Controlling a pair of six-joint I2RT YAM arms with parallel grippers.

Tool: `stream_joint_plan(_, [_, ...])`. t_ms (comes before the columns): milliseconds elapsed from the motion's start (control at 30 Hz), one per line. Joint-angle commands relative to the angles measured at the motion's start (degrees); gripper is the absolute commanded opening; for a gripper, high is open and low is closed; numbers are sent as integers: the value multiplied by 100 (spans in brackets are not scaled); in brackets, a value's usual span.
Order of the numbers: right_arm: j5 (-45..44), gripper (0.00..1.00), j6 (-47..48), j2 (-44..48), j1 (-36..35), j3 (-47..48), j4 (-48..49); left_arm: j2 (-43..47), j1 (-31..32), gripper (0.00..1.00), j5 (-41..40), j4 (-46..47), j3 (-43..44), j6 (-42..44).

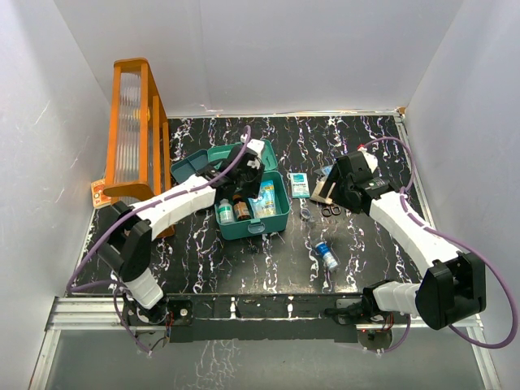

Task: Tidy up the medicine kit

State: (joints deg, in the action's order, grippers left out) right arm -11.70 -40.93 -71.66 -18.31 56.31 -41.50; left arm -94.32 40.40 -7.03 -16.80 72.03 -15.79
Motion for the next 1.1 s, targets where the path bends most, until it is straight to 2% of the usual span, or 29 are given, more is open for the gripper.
stream_joint_plan(0, [-119,67,-56,29,11,-46,300,-185,109,35,-317,464,-38,48])
stream_joint_plan(333, [-238,67,38,-128,7,58,324,-425,350,27,340,1024,-499,360])
stream_joint_plan(533, [-388,67,87,-164,11,205,335,-743,385,23,430,987,-547,475])
stream_joint_plan(867, [-501,67,134,-293,15,429,342,-991,406,23,227,946,-539,483])
stream_joint_plan(1067, [-615,67,153,-410,12,635,345,-955,407,32,242,987,-486,410])
